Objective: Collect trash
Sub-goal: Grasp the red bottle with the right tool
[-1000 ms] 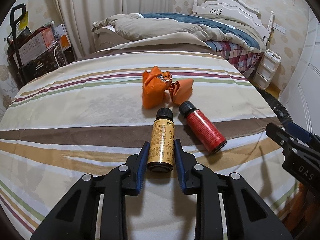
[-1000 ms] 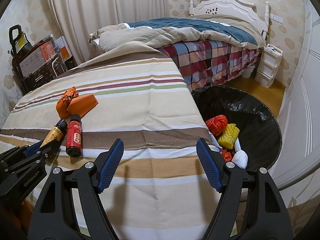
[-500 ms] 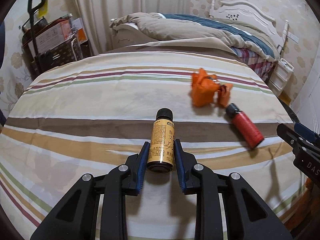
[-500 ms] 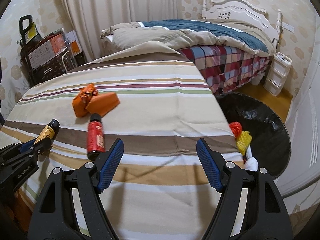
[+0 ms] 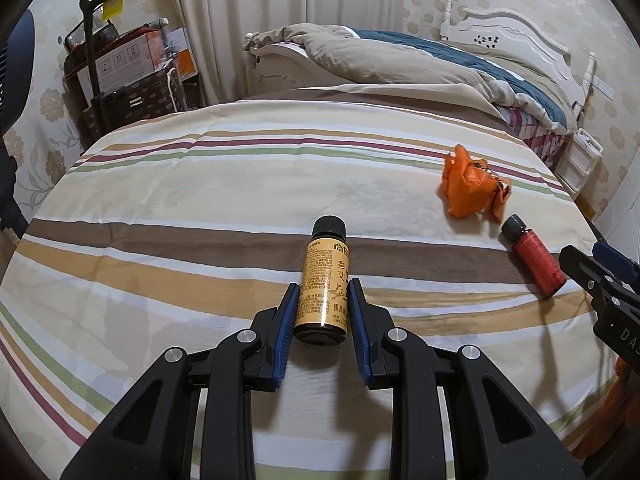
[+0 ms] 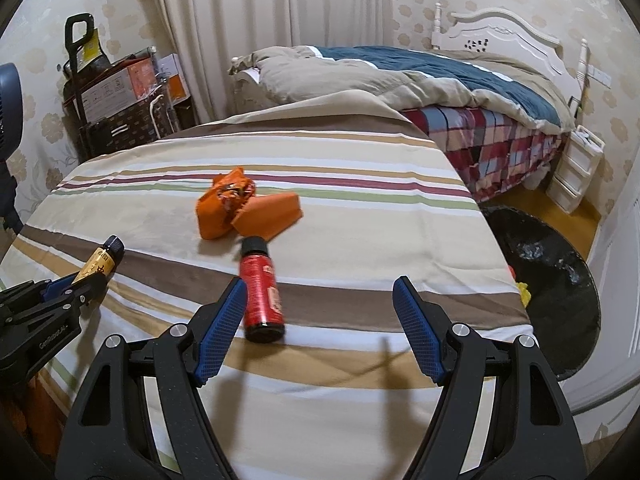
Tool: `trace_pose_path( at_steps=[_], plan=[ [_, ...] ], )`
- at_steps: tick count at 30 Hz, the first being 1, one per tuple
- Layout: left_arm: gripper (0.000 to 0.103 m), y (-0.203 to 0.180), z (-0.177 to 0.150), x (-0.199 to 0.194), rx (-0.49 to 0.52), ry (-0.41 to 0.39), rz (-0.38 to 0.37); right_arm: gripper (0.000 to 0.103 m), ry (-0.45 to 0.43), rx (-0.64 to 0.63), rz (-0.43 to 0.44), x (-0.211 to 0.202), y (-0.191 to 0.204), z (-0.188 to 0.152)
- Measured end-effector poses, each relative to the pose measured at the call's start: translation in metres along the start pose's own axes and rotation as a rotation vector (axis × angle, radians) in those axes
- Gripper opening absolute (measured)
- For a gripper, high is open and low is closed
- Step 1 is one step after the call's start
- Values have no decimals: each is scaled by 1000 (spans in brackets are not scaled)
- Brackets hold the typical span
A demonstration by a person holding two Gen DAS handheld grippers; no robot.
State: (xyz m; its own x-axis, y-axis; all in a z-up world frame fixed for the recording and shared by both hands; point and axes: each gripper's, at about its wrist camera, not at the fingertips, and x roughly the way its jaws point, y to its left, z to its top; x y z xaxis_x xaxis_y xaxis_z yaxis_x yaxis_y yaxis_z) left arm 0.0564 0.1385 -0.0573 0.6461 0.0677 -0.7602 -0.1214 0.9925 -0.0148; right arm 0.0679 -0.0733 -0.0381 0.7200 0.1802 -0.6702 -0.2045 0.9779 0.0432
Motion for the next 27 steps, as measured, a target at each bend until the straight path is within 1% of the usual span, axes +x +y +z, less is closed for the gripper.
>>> trace_pose_path(
  at_steps=[5,9,11,13,15,17,20,21,22,27],
  plan=[
    [28,6,1,1,-6,3,5,73,7,-19,16,5,11,3],
    [28,8,1,3,-14,9,4,73,38,-35,30,14,20,6],
    [28,8,0,4,-12,9,6,68,74,-42,38,22,24,7],
    [28,7,0,4,-8,9,9,57,106,-52,49,29,28,7],
    [28,7,-1,4,-6,8,11,49,132,-60,56,33,30,6],
    [28,7,-1,3,-3,7,14,45,136,-60,56,34,31,5],
    [28,7,-2,3,-3,5,15,33,131,-57,50,32,30,5],
    [28,7,-2,3,-3,6,14,27,131,-56,51,33,31,5],
    [28,7,-2,3,-3,6,14,24,130,-54,50,32,30,5],
    [28,7,-2,3,-3,6,15,24,127,-42,54,29,27,2]
  ],
)
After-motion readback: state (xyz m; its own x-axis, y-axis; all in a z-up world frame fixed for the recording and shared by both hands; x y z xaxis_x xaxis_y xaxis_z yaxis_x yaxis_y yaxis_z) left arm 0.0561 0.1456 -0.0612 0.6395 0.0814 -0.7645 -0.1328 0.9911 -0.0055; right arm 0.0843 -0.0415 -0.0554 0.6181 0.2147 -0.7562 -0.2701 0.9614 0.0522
